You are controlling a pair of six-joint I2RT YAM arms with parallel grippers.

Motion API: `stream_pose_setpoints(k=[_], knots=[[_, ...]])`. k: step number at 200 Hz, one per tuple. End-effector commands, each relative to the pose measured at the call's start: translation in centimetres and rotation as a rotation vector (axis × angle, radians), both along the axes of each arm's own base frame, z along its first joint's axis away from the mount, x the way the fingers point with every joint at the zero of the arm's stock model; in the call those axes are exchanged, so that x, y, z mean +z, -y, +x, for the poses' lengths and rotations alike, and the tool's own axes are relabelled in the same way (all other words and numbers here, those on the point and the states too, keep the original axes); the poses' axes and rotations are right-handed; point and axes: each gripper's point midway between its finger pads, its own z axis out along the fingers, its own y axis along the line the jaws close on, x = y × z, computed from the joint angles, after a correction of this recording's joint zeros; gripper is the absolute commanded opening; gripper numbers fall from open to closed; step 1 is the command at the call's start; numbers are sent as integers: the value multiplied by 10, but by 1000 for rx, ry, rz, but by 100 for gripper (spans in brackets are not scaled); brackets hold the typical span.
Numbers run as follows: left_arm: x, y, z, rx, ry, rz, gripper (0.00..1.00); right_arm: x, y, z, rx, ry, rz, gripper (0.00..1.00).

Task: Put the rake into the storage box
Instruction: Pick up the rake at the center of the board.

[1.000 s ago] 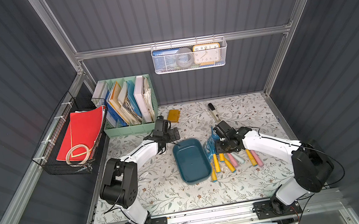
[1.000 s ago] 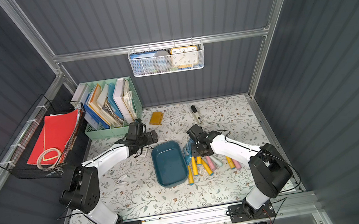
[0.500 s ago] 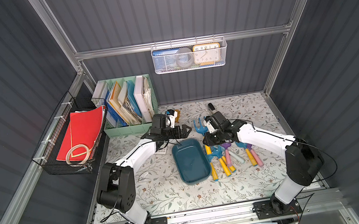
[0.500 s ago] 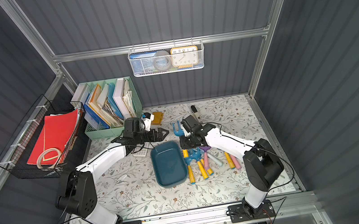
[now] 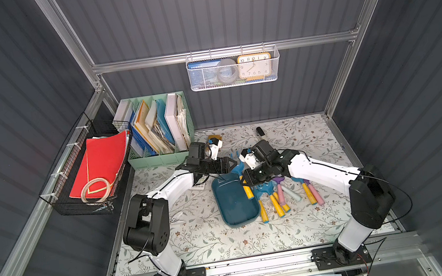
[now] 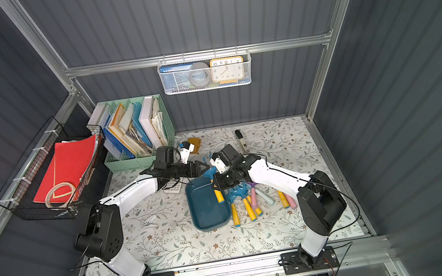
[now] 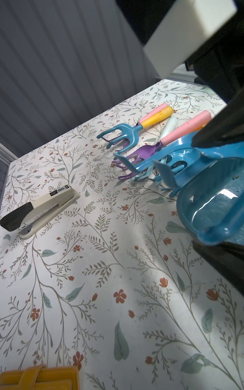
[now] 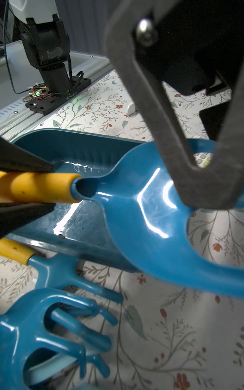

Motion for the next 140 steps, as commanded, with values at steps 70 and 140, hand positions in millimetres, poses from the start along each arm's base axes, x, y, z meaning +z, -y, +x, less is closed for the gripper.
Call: stream_pose_setpoints(k=[70, 140], knots=[[-34, -16, -17, -1, -110, 53, 6, -19, 8, -10, 4, -32, -56, 4], [-59, -34, -46, -29, -203, 202, 3, -32, 15, -20, 19, -89, -109, 13]])
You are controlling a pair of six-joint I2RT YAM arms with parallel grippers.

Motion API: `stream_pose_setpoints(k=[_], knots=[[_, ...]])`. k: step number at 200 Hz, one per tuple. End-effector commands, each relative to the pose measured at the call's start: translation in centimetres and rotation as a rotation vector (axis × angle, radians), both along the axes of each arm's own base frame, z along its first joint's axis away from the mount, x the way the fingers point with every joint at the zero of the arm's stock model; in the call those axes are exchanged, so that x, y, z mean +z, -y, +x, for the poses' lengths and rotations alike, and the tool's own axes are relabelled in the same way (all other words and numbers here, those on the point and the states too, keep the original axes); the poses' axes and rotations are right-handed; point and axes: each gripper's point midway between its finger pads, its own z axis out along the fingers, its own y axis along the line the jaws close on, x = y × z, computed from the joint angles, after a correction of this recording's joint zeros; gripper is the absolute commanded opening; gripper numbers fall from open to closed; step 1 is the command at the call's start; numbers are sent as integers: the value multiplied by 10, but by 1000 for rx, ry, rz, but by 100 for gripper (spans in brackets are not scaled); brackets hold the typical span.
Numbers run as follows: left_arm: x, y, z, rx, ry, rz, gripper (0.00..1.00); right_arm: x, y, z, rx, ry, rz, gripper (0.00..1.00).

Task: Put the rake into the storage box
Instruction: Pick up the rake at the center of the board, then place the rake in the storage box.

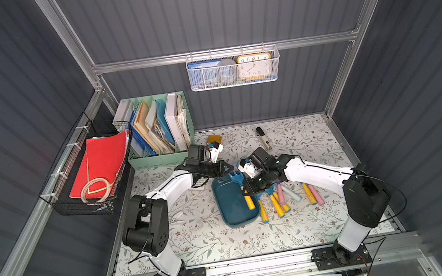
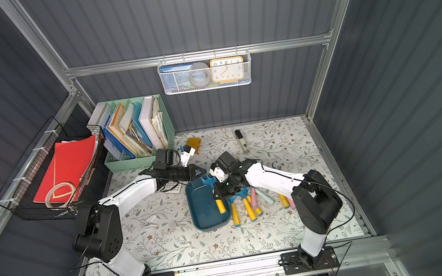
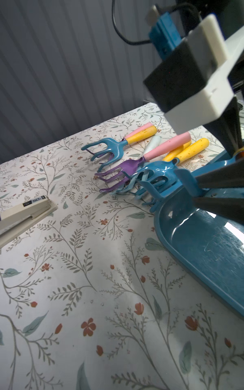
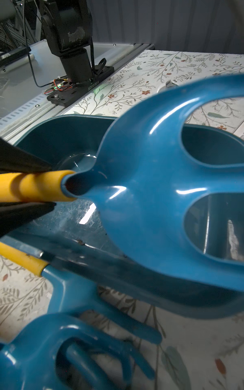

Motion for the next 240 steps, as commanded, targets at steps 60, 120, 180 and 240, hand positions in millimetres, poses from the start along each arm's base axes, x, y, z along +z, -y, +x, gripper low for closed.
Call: stream_pose_setpoints(k=[60, 120, 180, 240], knots=[[-70, -32, -38, -65, -153, 281, 2, 4, 29, 37, -151, 116, -152, 62], [-81, -30, -44, -106, -217, 297, 58, 11, 34, 52, -192, 182, -186, 62], [-15, -38, -8, 55, -119, 332, 73, 4, 32, 57, -180, 179, -200, 62], [9, -119, 9, 486, -47, 627, 72, 0, 31, 60, -187, 172, -212, 62]])
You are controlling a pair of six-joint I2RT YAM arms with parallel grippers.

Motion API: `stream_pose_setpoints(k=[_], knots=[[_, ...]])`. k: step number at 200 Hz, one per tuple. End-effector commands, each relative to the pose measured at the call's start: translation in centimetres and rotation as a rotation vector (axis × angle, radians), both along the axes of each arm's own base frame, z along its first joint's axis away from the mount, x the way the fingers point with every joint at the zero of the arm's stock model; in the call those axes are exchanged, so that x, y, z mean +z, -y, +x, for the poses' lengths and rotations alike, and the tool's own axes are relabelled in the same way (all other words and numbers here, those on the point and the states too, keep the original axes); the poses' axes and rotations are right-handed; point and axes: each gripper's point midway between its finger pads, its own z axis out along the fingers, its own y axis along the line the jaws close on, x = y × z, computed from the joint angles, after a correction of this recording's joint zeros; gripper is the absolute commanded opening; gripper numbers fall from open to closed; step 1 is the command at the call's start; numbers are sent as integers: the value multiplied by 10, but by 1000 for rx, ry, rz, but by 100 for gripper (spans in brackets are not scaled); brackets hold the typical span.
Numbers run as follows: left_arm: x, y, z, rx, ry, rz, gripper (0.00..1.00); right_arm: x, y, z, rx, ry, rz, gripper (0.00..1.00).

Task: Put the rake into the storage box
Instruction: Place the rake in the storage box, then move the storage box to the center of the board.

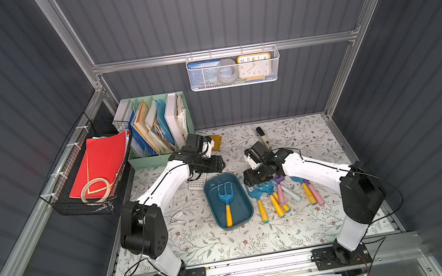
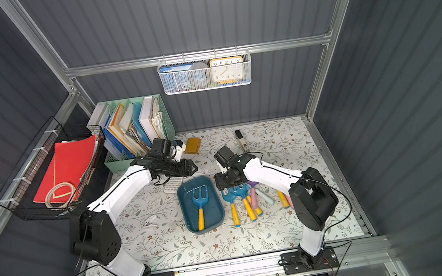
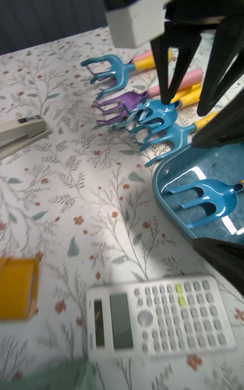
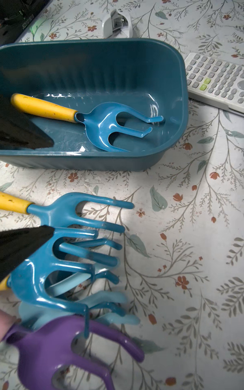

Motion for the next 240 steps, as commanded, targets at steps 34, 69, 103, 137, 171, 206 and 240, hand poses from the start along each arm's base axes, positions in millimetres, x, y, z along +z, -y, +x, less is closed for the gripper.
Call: stream_pose_setpoints(k=[34, 69, 103, 137, 171, 206, 240], knots=[[-73, -68, -53, 226, -269, 304, 71, -7, -1, 6, 2, -10, -21, 62], [-105, -56, -72, 159, -403, 271, 61, -6, -5, 10, 12, -10, -26, 62], [-120, -49, -69, 124, -457, 271, 37, -9, -5, 12, 11, -16, -32, 62], [-126, -48, -59, 115, -463, 293, 22, -13, 0, 13, -15, -22, -47, 61], [-126, -49, -43, 129, -438, 317, 17, -16, 7, 13, -41, -28, -56, 61], [-119, -42, -3, 149, -375, 322, 15, -22, 18, 12, -78, -31, -78, 61], [-121, -40, 35, 160, -312, 361, 16, -26, 29, 12, -105, -24, -96, 61]])
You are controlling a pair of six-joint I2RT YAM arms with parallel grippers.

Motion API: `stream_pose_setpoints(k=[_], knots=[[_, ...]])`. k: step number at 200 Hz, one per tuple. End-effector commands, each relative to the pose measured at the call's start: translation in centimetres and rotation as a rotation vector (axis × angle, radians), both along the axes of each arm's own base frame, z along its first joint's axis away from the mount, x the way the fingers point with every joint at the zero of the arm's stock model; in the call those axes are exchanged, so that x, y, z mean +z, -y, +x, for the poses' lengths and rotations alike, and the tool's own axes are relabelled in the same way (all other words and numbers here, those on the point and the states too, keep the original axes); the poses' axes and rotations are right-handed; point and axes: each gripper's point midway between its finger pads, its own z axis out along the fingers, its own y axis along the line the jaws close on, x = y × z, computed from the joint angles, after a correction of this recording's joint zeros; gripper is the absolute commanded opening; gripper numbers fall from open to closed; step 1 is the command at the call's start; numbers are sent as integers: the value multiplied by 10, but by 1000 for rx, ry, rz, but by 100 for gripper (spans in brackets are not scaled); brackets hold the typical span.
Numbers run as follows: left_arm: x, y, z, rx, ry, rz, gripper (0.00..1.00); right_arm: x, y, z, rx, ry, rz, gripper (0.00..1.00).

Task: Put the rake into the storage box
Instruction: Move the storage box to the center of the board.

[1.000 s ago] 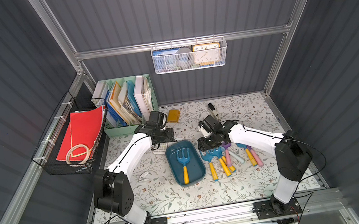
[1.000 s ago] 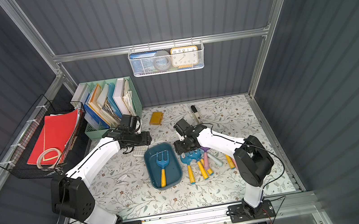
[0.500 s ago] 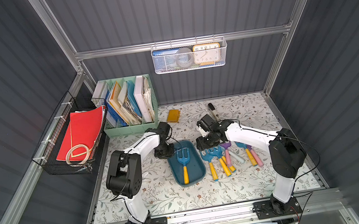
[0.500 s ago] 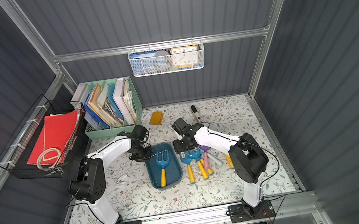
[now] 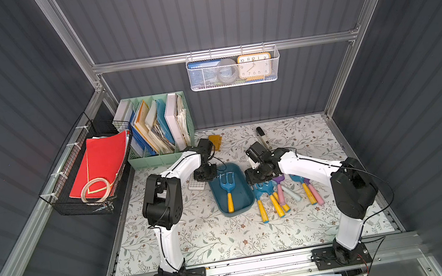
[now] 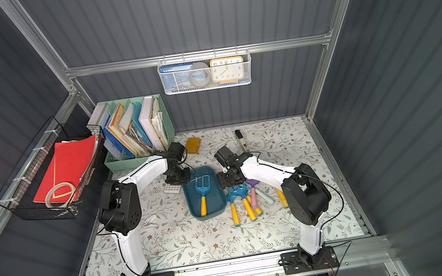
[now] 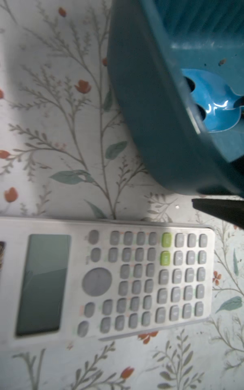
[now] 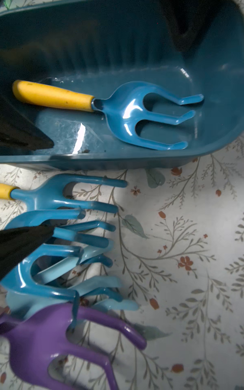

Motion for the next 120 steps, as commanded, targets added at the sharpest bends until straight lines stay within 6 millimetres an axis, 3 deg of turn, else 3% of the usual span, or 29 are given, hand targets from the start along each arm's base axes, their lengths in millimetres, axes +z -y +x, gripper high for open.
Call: stream_pose_setpoints(k=[1, 11, 34, 42, 86, 120], knots=[[-1, -4, 22, -14, 36, 61, 17, 1, 13, -1, -38, 8, -24, 61], [-2, -8, 33, -21, 56, 99, 24, 1, 15, -2, -40, 12, -28, 61], [2, -4, 45, -28, 77, 96, 64, 1, 24, -7, -61, 19, -45, 61], [7, -2, 47, -35, 90, 84, 72, 2, 30, -8, -76, 30, -60, 61], [69, 7, 73, 7, 303, 4, 80, 12, 86, -2, -298, 127, -171, 62], [98, -1, 70, 135, 411, -42, 82, 2, 124, -12, -449, 97, -216, 62]])
